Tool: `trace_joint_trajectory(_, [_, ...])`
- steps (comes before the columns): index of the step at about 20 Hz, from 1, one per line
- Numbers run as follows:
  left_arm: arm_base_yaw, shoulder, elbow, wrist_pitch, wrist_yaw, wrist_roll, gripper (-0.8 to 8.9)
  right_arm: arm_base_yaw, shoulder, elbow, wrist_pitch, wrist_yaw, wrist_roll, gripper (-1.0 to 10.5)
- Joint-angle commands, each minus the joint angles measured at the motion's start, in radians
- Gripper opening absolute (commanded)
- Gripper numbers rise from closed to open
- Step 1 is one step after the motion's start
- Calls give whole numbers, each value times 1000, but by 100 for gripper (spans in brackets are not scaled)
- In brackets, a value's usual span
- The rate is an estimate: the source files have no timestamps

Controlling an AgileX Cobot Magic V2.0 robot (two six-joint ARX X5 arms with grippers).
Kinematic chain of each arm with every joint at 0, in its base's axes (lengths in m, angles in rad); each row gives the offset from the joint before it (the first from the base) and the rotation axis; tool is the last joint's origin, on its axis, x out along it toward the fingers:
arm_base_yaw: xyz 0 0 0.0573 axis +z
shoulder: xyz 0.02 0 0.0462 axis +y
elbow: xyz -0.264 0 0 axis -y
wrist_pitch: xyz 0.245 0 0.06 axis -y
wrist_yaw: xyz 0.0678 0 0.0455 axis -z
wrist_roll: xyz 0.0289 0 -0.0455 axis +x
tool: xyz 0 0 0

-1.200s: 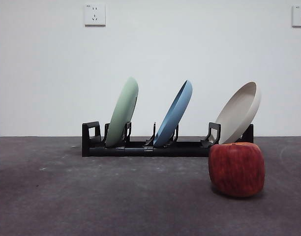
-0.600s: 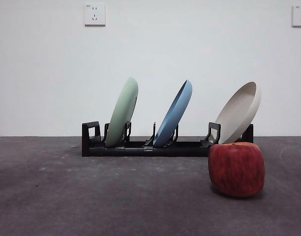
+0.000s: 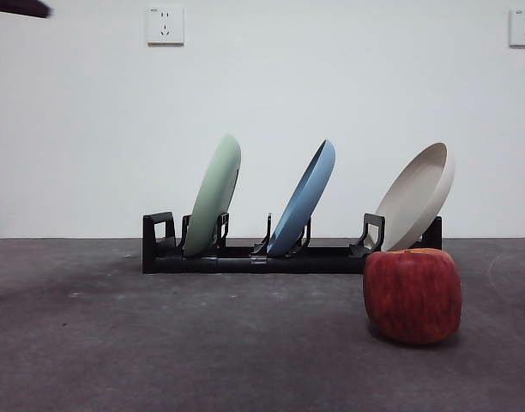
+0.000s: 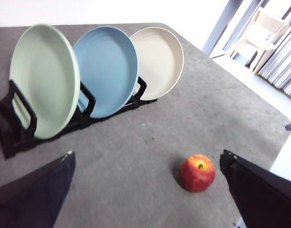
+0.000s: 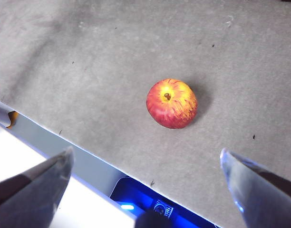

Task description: Take the green plate from the plate rack,put the plate on the table,take the apple from the table,put the apple in the plate

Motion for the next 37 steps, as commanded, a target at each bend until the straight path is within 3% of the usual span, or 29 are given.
trace_joint_trajectory(1, [-55,122,81,32,-55,-4,597,3,0,3,3,1,6,693])
trace_joint_trajectory(7, [-148,465,298,145,-201,-2,596,3,0,3,3,1,7,693])
trace_joint_trajectory(13, [-184,775,479,183,-269,-2,596,3,0,3,3,2,16,692])
trace_joint_trajectory(21, [-200,957,507,307,-356,-2,592,3,0,3,3,2,17,691])
trace_joint_trajectory(22, [-203,963,507,309,-357,-2,571,3,0,3,3,2,17,691])
trace_joint_trajectory(24, [-204,974,507,312,-374,-2,423,3,0,3,3,2,17,691])
trace_joint_trajectory(27, [-209,978,507,311,-379,-1,387,3,0,3,3,2,17,690])
trace_joint_trajectory(30, [-209,978,507,310,-375,-2,78,3,0,3,3,2,17,690])
trace_joint_trajectory(37, [-211,978,507,310,-270,-2,-12,3,0,3,3,2,17,689])
